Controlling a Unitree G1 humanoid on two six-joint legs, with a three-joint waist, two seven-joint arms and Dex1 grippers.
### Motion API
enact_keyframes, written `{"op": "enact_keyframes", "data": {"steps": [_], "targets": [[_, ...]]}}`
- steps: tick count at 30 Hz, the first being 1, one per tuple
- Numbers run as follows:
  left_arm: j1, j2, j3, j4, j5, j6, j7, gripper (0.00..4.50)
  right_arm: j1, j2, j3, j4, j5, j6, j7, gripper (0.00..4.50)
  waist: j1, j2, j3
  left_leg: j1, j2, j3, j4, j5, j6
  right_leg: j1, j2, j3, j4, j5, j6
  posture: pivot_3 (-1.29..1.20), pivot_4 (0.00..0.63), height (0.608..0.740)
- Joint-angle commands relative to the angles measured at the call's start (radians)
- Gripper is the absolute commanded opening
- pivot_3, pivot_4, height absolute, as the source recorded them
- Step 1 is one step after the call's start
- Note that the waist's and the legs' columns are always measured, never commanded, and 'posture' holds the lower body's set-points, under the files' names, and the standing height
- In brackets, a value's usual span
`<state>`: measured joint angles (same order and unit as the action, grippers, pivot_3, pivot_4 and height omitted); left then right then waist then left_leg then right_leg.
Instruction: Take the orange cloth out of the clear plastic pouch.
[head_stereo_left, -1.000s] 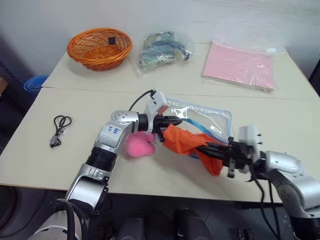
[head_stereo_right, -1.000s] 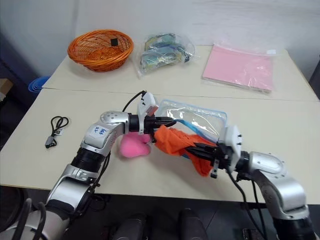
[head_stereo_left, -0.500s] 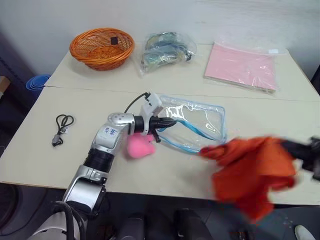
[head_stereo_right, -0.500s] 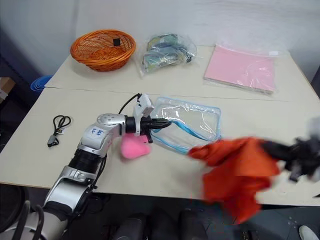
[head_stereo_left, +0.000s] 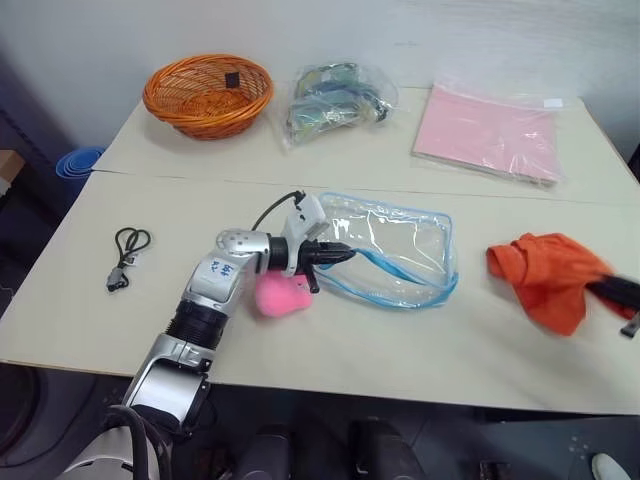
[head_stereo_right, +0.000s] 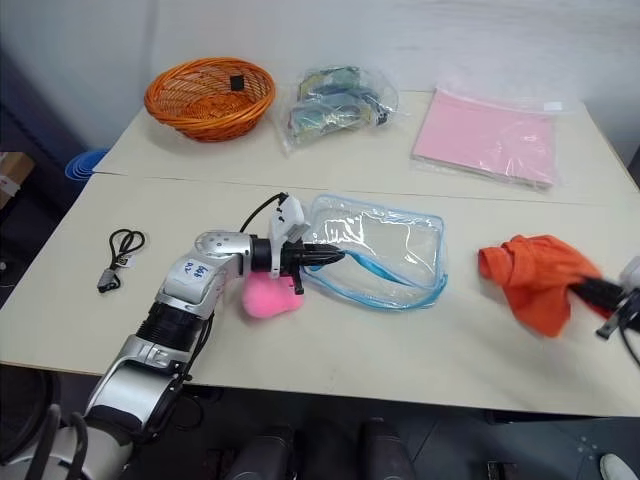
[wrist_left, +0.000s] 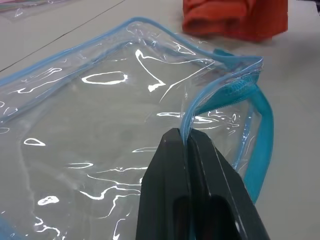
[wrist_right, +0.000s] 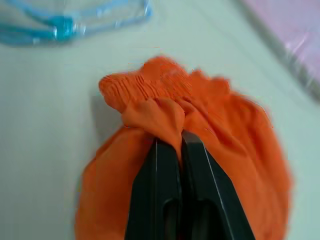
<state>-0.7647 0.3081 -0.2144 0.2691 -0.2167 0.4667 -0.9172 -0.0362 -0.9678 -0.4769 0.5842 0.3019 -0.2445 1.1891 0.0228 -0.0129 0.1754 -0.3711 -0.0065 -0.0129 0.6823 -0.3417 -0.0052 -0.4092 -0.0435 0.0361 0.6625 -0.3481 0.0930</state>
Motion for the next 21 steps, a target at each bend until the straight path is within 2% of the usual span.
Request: {"op": "enact_keyframes", "data": {"steps": [1, 4, 5, 10, 13, 15, 17, 18, 21], "targets": [[-0.007, 0.003, 0.005, -0.044, 0.001, -0.028, -0.008, 0.0, 0.024, -0.006, 0.0, 0.1, -0.031, -0.108, -0.007, 0.03, -0.002, 0.001, 0.0, 0.0, 0.0, 0.001, 0.0, 0.0, 0.0, 0.0, 0.0, 0.0, 0.0, 0.0, 0.0, 0.0, 0.15, 0.74], [0.006, 0.017, 0.011, -0.072, -0.011, -0.024, -0.024, 0.0, 0.029, -0.021, -0.015, 0.149, -0.004, -0.068, 0.007, 0.68, -0.005, 0.001, 0.0, 0.002, 0.0, 0.001, 0.0, 0.0, -0.001, 0.001, 0.001, 0.001, 0.0, 0.0, 0.0, 0.0, 0.15, 0.74], [0.012, 0.021, 0.017, -0.081, -0.016, -0.03, -0.026, 0.23, 0.037, -0.029, -0.02, 0.143, 0.012, -0.036, 0.027, 1.0, -0.007, 0.002, -0.001, 0.002, 0.0, 0.001, 0.0, 0.0, -0.001, 0.001, 0.001, 0.001, 0.0, 0.0, 0.0, 0.0, 0.15, 0.74], [0.07, 0.087, 0.061, -0.165, -0.065, -0.053, -0.099, 1.66, 0.089, -0.035, -0.11, 0.011, 0.091, -0.091, 0.056, 2.75, -0.022, 0.003, -0.001, 0.002, 0.001, 0.001, 0.0, 0.0, -0.001, 0.001, 0.001, 0.001, 0.001, 0.0, 0.0, 0.0, 0.15, 0.74], [0.157, 0.196, 0.13, -0.27, -0.167, -0.044, -0.228, 2.61, 0.25, -0.016, -0.187, -0.258, 0.185, -0.007, 0.119, 3.78, -0.027, 0.004, -0.001, 0.002, 0.002, 0.001, -0.002, 0.001, -0.001, 0.0, 0.001, 0.001, 0.001, 0.0, 0.0, 0.0, 0.15, 0.74], [0.22, 0.279, 0.174, -0.304, -0.197, -0.063, -0.291, 3.27, 0.347, 0.013, -0.232, -0.471, 0.254, 0.092, 0.096, 4.48, -0.028, 0.005, -0.001, 0.002, 0.002, -0.001, -0.003, 0.001, -0.003, 0.001, 0.002, 0.0, 0.001, 0.0, 0.0, 0.0, 0.15, 0.74], [0.286, 0.351, 0.209, -0.315, -0.198, -0.118, -0.343, 3.82, 0.432, 0.045, -0.246, -0.663, 0.328, 0.212, 0.057, 4.5, -0.028, 0.005, -0.001, 0.003, 0.003, -0.002, -0.003, 0.0, -0.003, 0.002, 0.002, 0.0, 0.0, 0.0, 0.0, 0.0, 0.15, 0.74], [0.321, 0.382, 0.224, -0.312, -0.191, -0.157, -0.363, 3.82, 0.469, 0.056, -0.246, -0.728, 0.354, 0.269, 0.04, 4.5, -0.027, 0.005, -0.001, 0.003, 0.003, -0.002, -0.003, 0.0, -0.003, 0.002, 0.002, 0.0, 0.0, 0.0, 0.0, 0.0, 0.15, 0.74], [0.48, 0.454, 0.316, -0.238, -0.144, -0.372, -0.391, 3.82, 0.508, 0.146, -0.15, -0.862, 0.332, 0.246, 0.018, 4.5, -0.024, 0.005, -0.001, 0.005, 0.002, -0.004, -0.003, 0.0, -0.002, 0.006, 0.0, -0.001, -0.003, 0.0, -0.001, 0.0, 0.15, 0.74]]}}
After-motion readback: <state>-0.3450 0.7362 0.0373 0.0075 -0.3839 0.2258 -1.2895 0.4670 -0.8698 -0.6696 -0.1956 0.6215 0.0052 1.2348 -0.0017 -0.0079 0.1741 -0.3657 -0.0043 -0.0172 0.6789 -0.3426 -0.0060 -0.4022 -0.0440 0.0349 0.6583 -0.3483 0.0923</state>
